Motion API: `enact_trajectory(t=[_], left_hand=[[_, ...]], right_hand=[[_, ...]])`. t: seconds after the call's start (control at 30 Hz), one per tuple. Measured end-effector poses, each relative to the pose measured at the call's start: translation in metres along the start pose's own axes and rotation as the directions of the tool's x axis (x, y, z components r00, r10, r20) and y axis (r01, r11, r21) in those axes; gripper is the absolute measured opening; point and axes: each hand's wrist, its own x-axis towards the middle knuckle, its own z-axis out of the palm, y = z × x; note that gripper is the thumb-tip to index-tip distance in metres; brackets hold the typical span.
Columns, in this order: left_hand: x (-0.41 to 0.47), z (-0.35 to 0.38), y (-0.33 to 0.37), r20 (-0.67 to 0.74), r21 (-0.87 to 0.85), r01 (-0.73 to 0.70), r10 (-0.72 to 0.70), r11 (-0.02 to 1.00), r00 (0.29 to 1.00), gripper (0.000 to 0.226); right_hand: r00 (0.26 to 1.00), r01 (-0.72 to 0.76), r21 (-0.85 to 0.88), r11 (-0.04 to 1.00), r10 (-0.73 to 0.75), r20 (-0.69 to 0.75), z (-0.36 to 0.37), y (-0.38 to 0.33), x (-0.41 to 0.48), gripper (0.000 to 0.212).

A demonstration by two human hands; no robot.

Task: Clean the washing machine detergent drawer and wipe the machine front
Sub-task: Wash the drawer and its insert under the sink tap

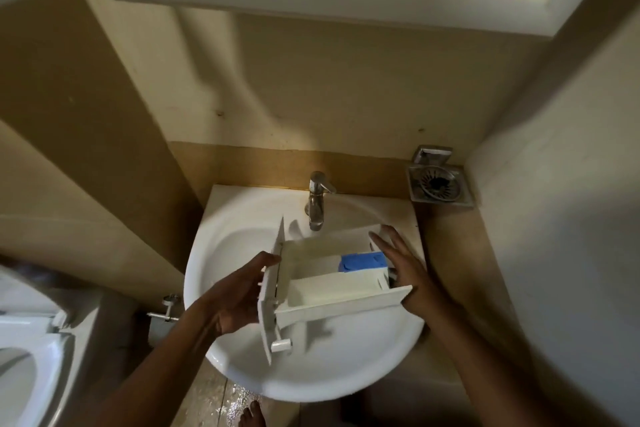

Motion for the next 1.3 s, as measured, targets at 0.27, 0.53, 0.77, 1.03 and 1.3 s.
enact_trajectory(t=[0.27,0.53,0.77,1.03,1.3], left_hand=[[0.006,0.051,0.015,-0.166,0.118,-0.168,0.187,0.979,0.968,0.071],[-0.014,0.046,-0.02,-0.392,-0.056,-0.334,0.286,0.941,0.874,0.038],[-0.036,0.069,-0.063,-0.36,-0.066,-0.31,0.267,0.948,0.894,0.057],[-0.038,0.002,-0.059,-0.554,-0.038,-0.268,0.203,0.963,0.808,0.069],[-0.009,0.006,-0.029,-0.12,-0.198,-0.073,0.05,0.977,0.992,0.053]], right_hand=[[0.892,-0.35,0.744,0.569,0.444,0.08,-0.005,0.015,0.006,0.063],[0.797,-0.097,0.978,-0.185,0.574,0.187,0.056,-0.042,-0.004,0.063],[0.713,-0.221,0.954,0.203,0.701,0.016,0.087,-0.079,0.001,0.04],[0.692,-0.574,0.629,0.524,0.721,0.031,0.035,-0.044,0.018,0.006],[0.628,-0.769,0.325,0.551,0.554,0.547,0.037,-0.056,0.079,0.033]])
